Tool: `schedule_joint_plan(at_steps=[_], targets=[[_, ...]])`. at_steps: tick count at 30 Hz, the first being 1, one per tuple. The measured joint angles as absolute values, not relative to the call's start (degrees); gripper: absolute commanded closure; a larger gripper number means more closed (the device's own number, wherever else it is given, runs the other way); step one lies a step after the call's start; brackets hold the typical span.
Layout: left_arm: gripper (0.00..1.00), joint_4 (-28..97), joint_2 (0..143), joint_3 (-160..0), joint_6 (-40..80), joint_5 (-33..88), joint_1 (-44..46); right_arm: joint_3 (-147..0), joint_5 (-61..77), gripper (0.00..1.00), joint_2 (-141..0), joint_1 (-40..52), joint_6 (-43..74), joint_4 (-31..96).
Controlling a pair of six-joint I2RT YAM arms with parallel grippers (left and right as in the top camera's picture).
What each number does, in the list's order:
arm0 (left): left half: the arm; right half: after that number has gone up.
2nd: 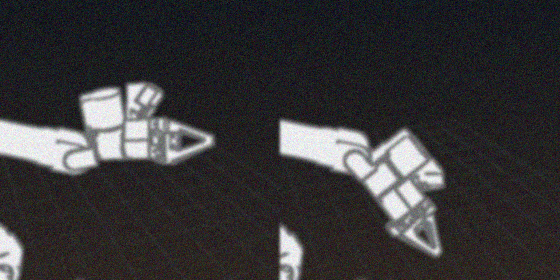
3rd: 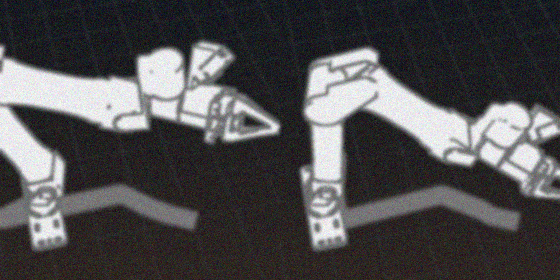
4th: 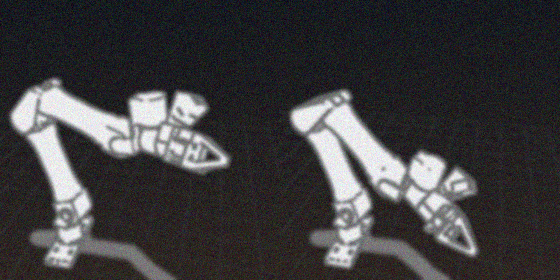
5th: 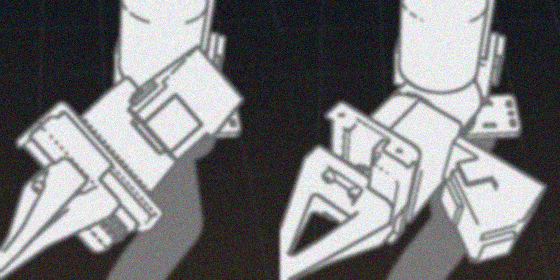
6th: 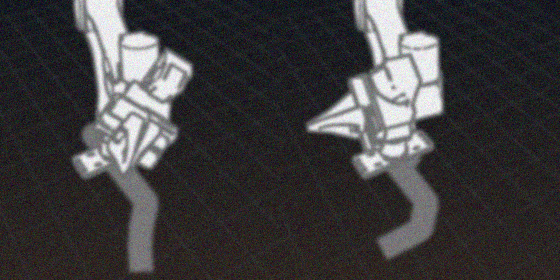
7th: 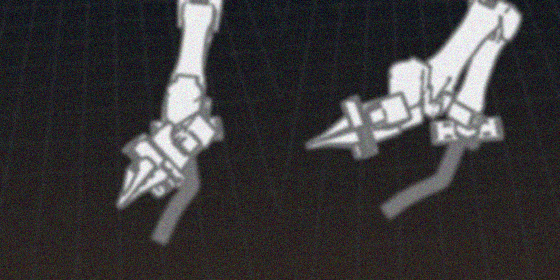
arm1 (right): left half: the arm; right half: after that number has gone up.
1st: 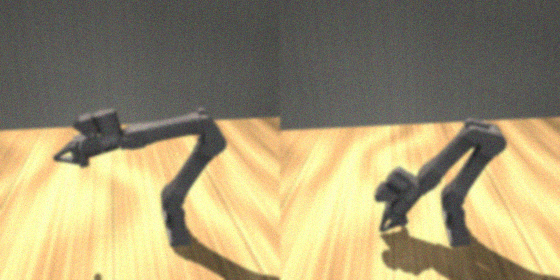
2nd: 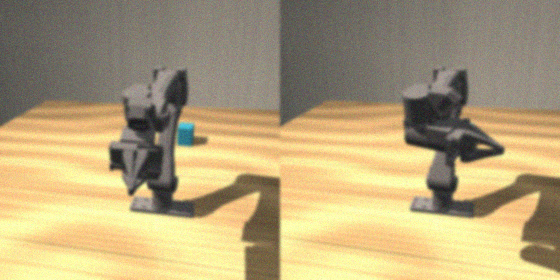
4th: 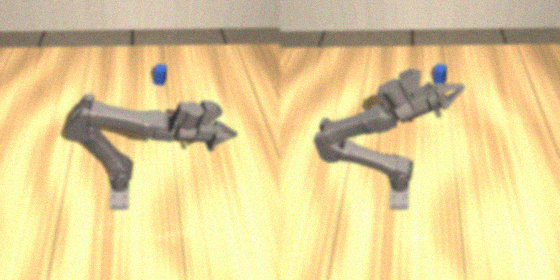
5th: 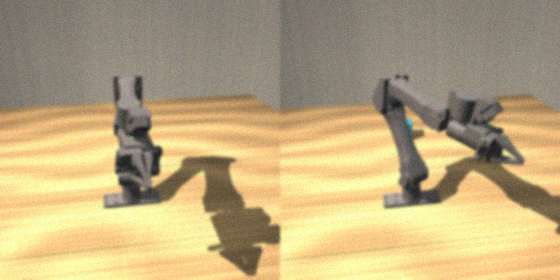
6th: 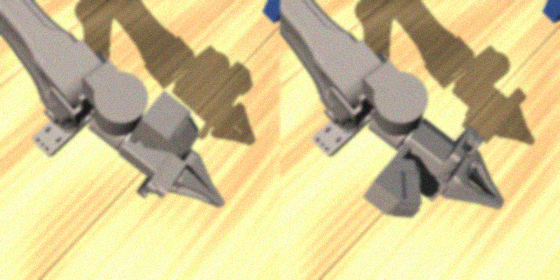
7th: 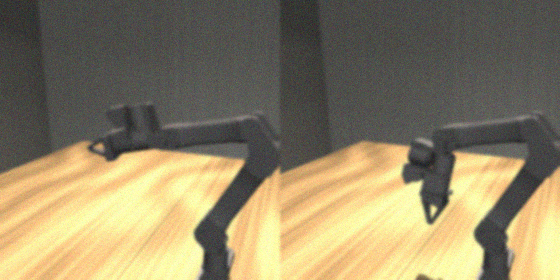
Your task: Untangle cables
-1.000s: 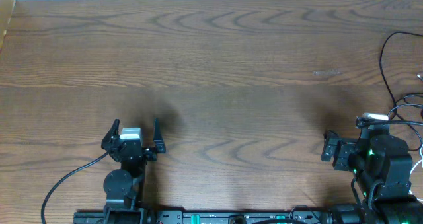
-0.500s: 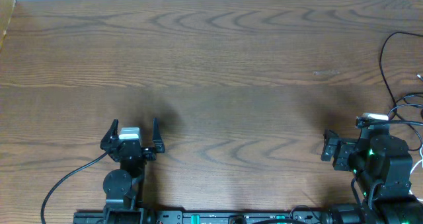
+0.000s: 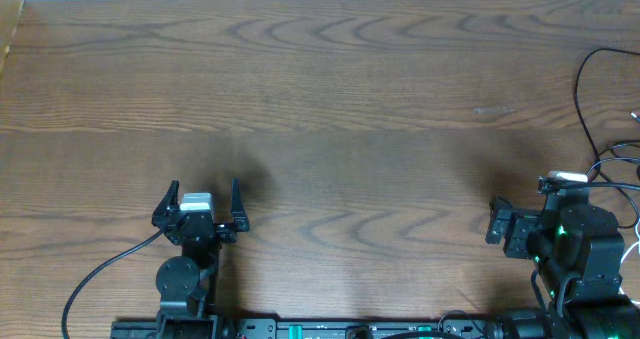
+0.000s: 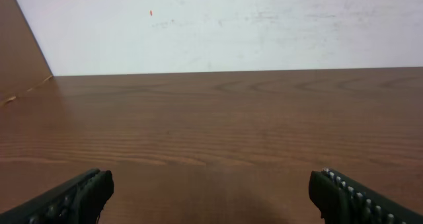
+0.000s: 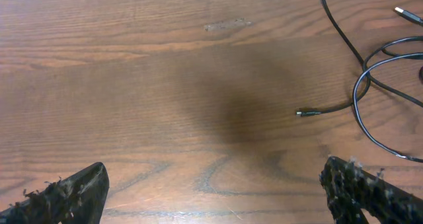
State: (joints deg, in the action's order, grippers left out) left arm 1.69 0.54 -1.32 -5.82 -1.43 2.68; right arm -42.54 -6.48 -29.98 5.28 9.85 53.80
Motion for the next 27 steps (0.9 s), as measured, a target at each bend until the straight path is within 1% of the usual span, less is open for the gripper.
schedule_joint_plan(at_steps=[15, 22, 27], targets=[[0.00, 1.7, 0.5, -1.3, -5.8, -1.4, 2.7, -42.5, -8.1, 0.01, -30.0, 5.3, 9.8, 55.3], [0.00, 1.7, 0.5, -1.3, -5.8, -1.4, 2.7, -40.4, -11.6, 0.01, -26.5, 5.3, 8.1, 44.5], [0.00, 1.7, 0.5, -1.3, -5.8, -1.4, 2.7, -32.4, -12.1, 0.01, -20.2, 5.3, 6.9, 34.5]])
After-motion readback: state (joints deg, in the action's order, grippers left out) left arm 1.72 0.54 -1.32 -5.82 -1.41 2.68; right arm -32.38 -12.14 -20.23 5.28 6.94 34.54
